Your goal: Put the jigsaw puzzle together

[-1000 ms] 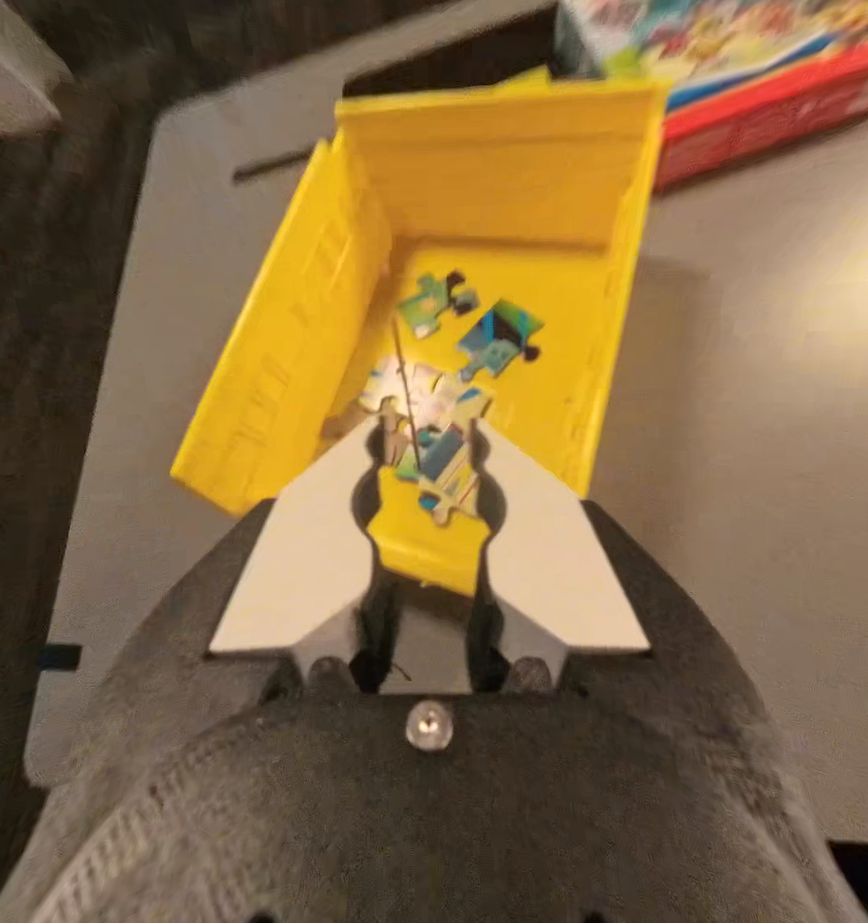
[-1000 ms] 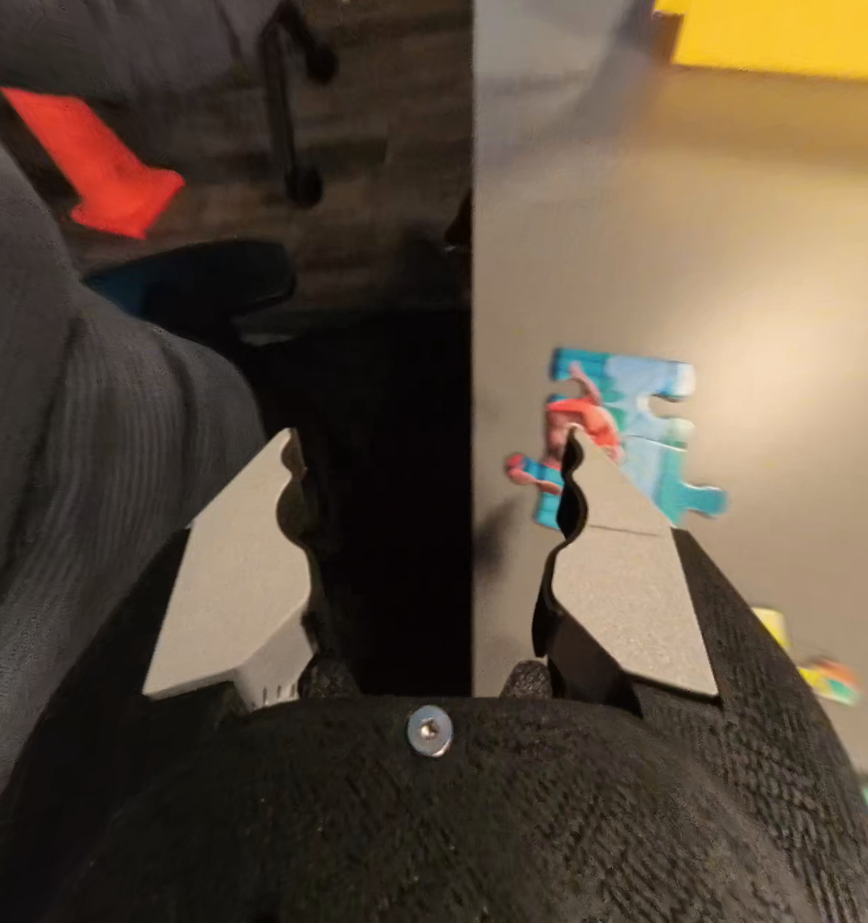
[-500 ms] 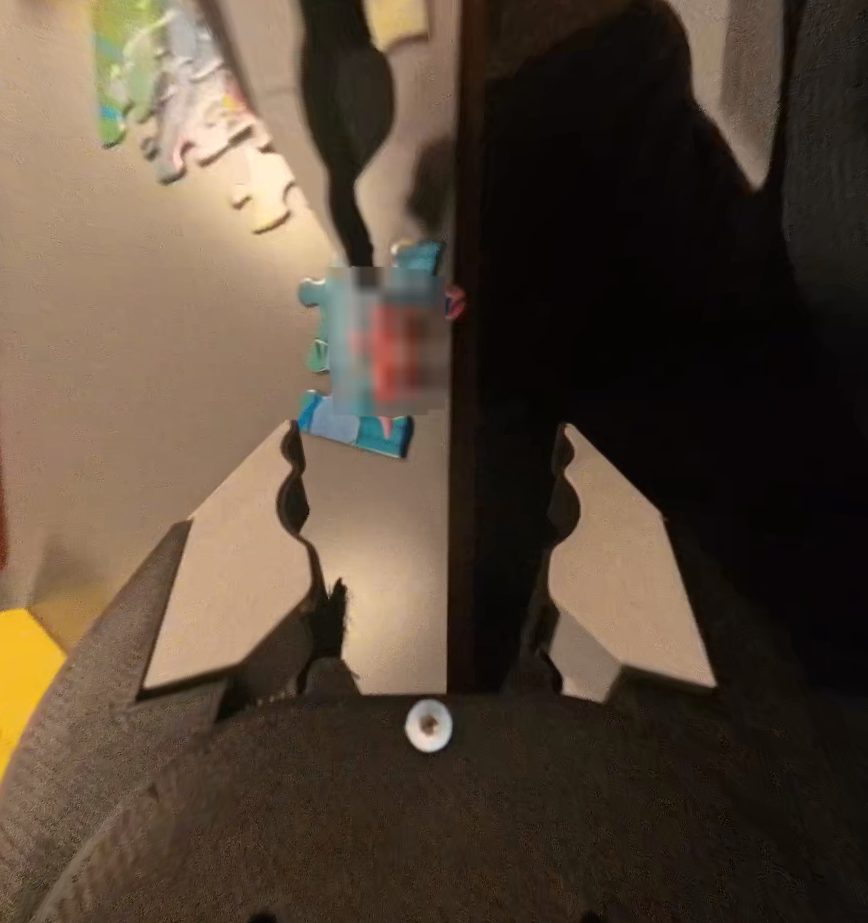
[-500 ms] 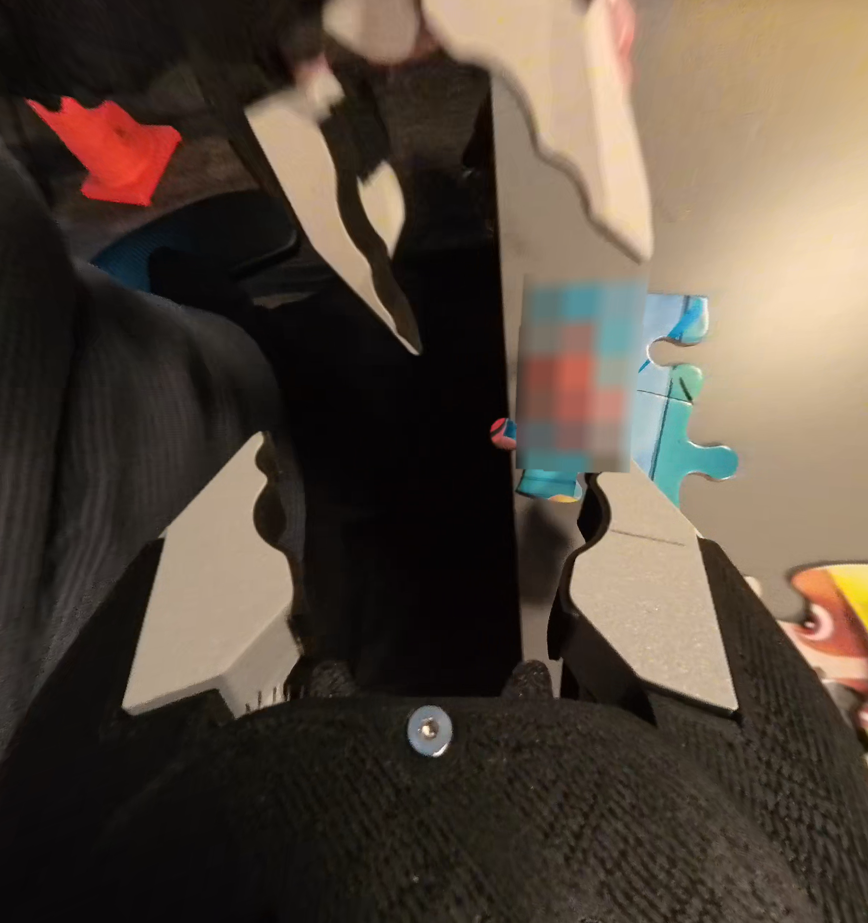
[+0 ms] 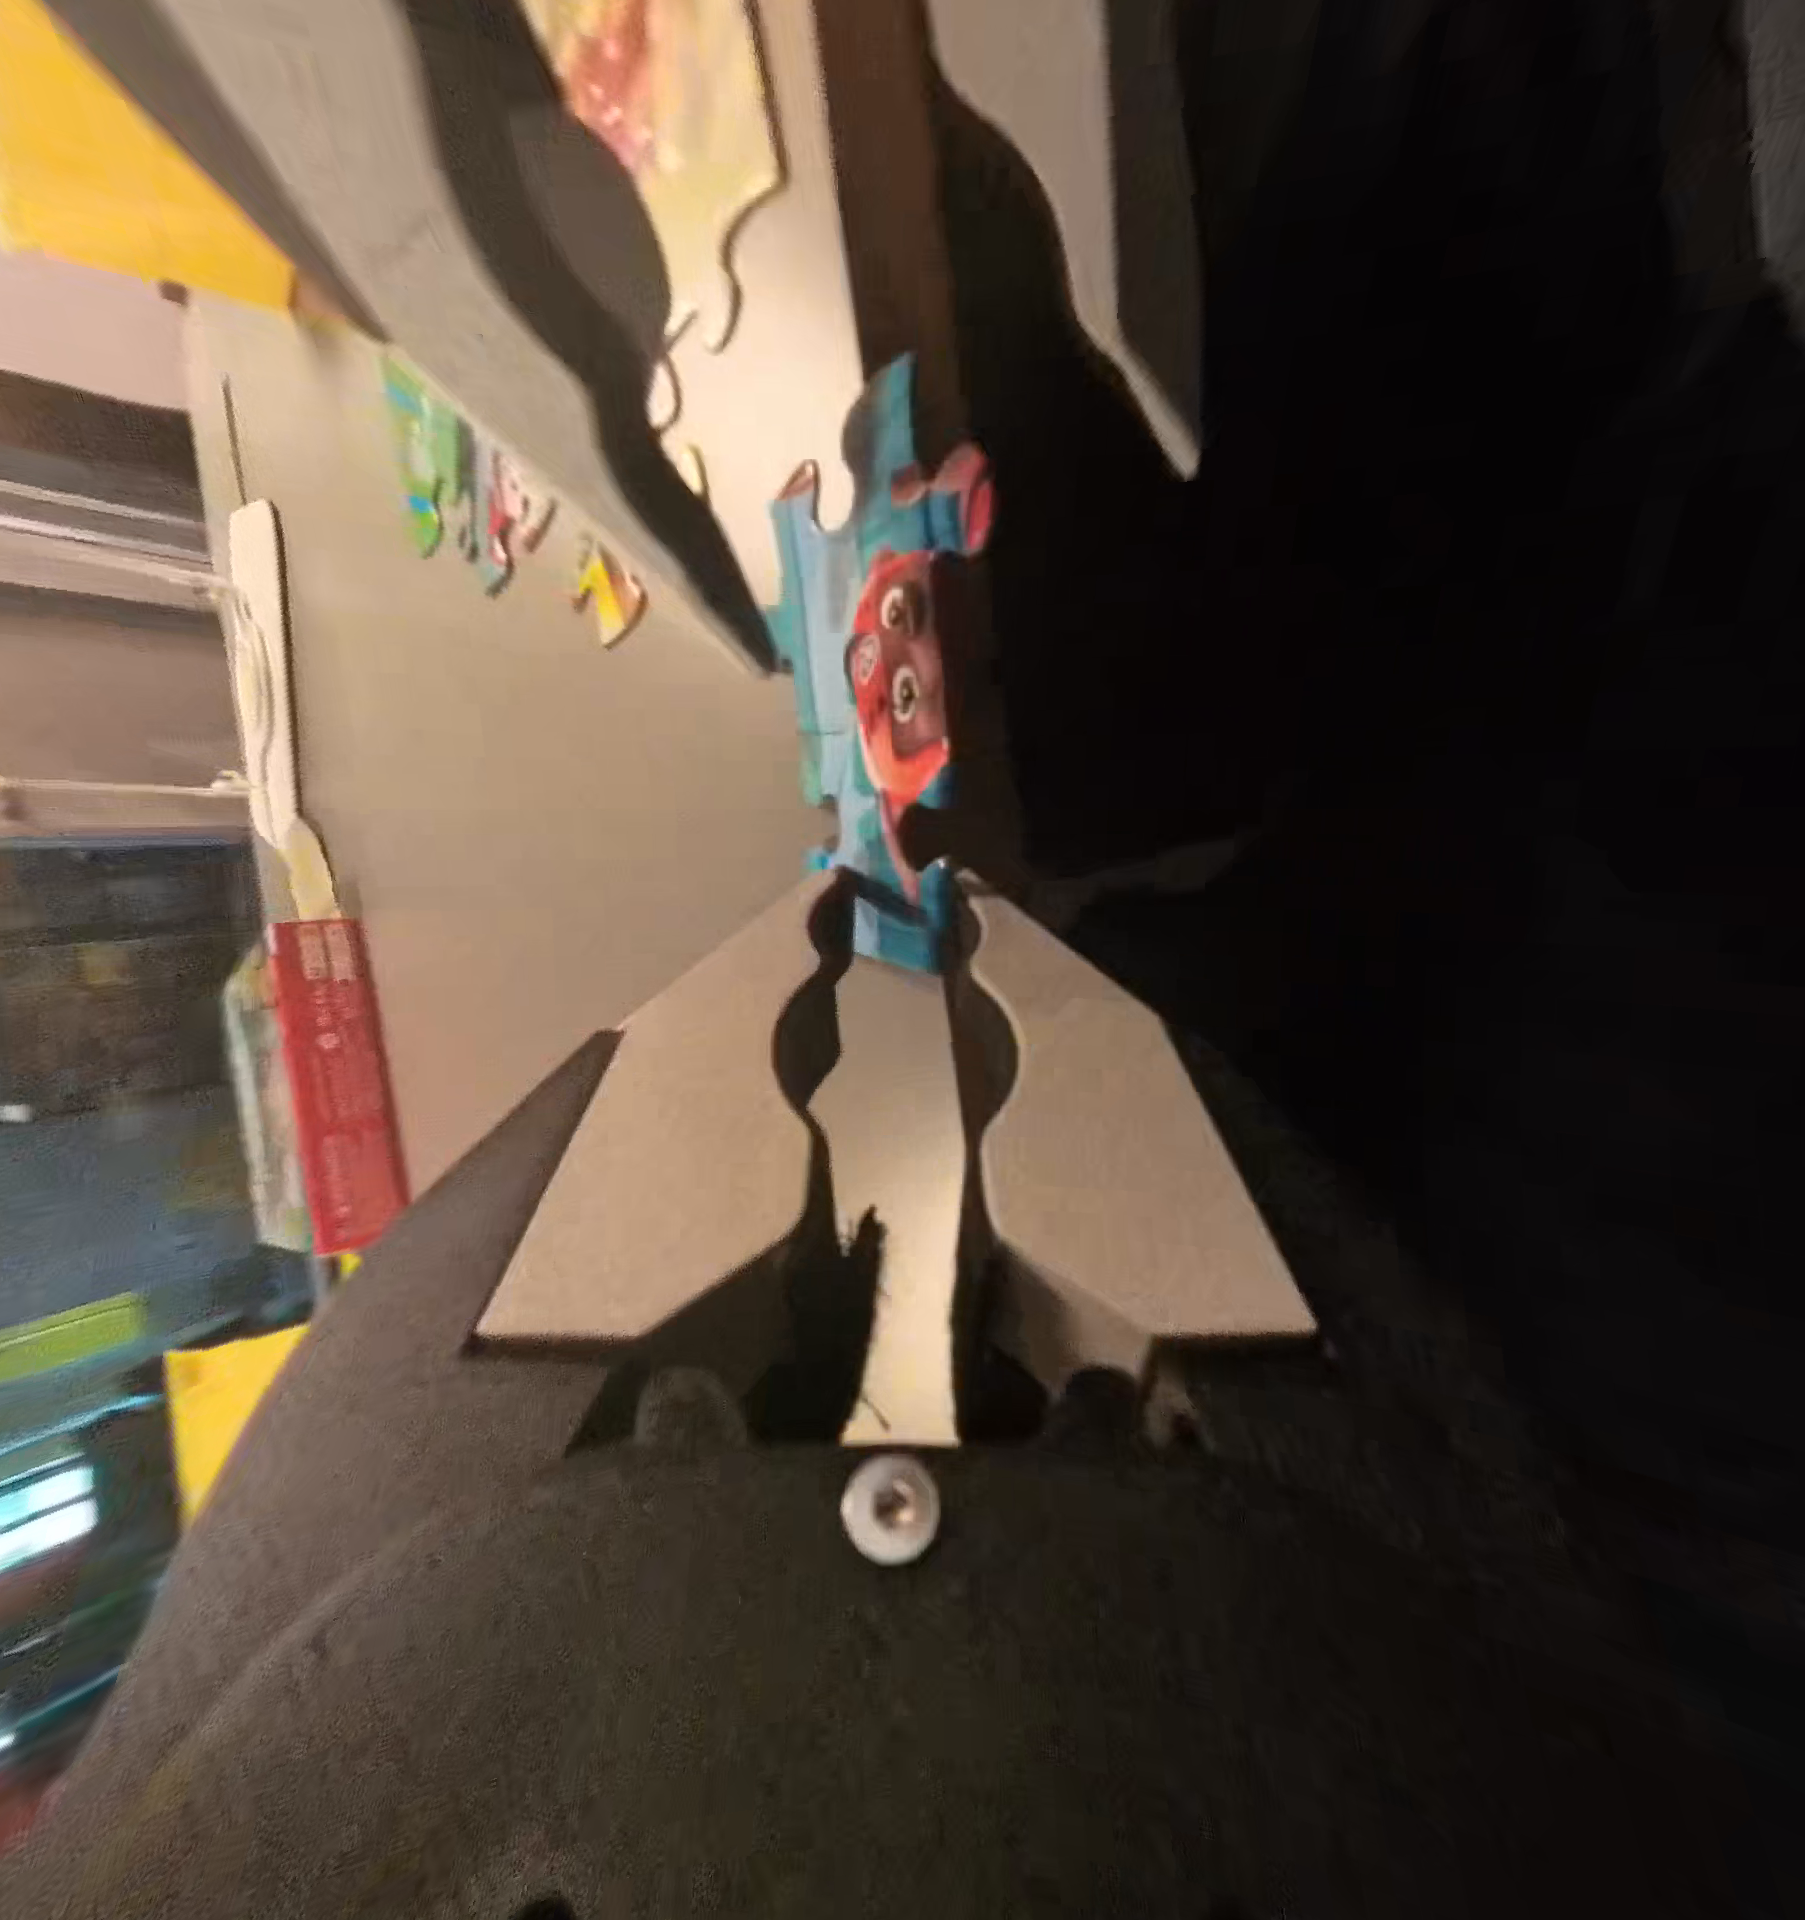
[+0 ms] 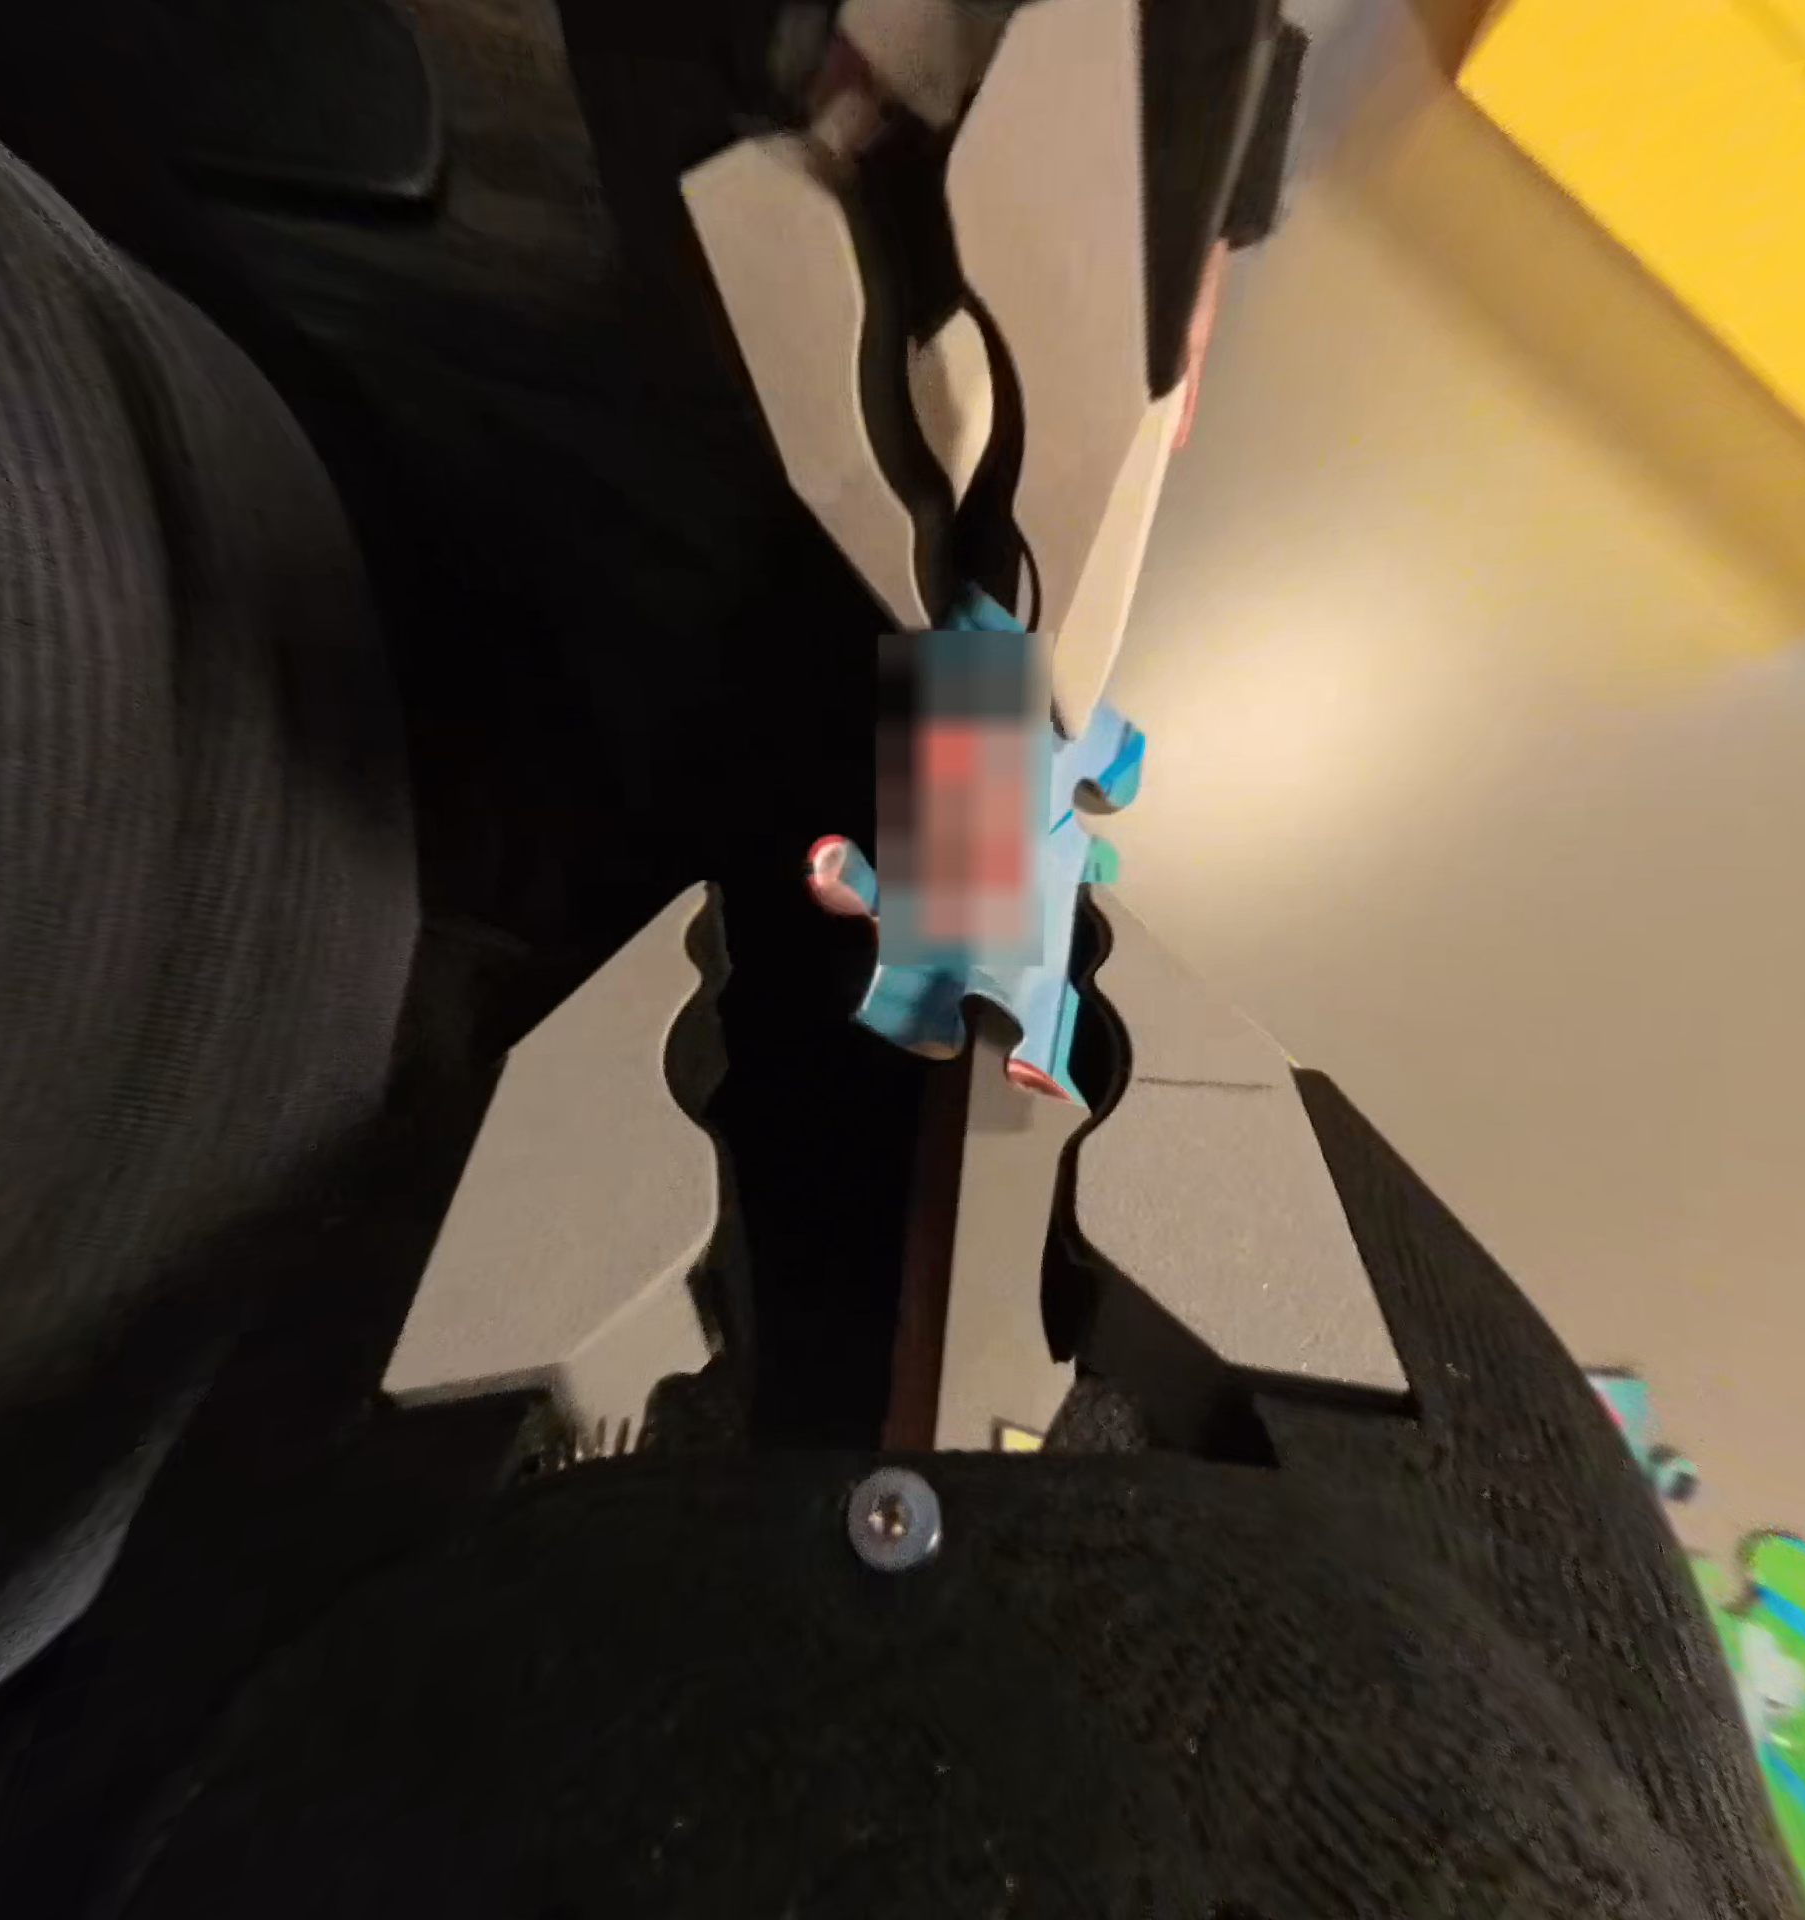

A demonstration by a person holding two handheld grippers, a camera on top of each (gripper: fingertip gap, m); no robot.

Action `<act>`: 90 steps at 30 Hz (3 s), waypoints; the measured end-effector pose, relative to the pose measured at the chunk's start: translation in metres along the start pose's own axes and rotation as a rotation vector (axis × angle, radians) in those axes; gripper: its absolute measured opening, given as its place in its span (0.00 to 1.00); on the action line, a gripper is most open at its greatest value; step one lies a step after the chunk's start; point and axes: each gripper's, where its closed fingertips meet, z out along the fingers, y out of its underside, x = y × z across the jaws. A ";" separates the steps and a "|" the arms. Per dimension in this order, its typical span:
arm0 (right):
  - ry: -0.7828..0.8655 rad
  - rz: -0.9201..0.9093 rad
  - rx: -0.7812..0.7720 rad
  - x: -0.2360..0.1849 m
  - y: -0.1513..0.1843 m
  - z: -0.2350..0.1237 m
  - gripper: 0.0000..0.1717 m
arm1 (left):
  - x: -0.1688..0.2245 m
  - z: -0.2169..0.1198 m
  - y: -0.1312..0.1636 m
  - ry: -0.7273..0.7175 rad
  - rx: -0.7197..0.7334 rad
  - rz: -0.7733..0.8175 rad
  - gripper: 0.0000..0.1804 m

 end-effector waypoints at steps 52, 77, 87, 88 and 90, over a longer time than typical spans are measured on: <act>0.548 0.517 0.627 0.115 0.009 -0.158 0.37 | -0.216 -0.145 0.217 -0.809 -0.230 -1.221 0.00; 0.027 0.638 0.279 0.044 0.048 -0.093 0.63 | -0.001 0.062 -0.069 0.594 -0.030 -0.362 0.72; 0.012 0.704 0.353 0.038 0.052 -0.102 0.60 | 0.003 0.039 -0.044 -0.003 0.006 0.150 0.16; 0.011 0.705 0.351 0.038 0.052 -0.101 0.60 | 0.003 0.034 -0.048 -0.037 0.023 0.160 0.10; 0.015 0.702 0.345 0.037 0.053 -0.100 0.59 | -0.007 0.020 -0.052 -0.104 0.063 0.119 0.04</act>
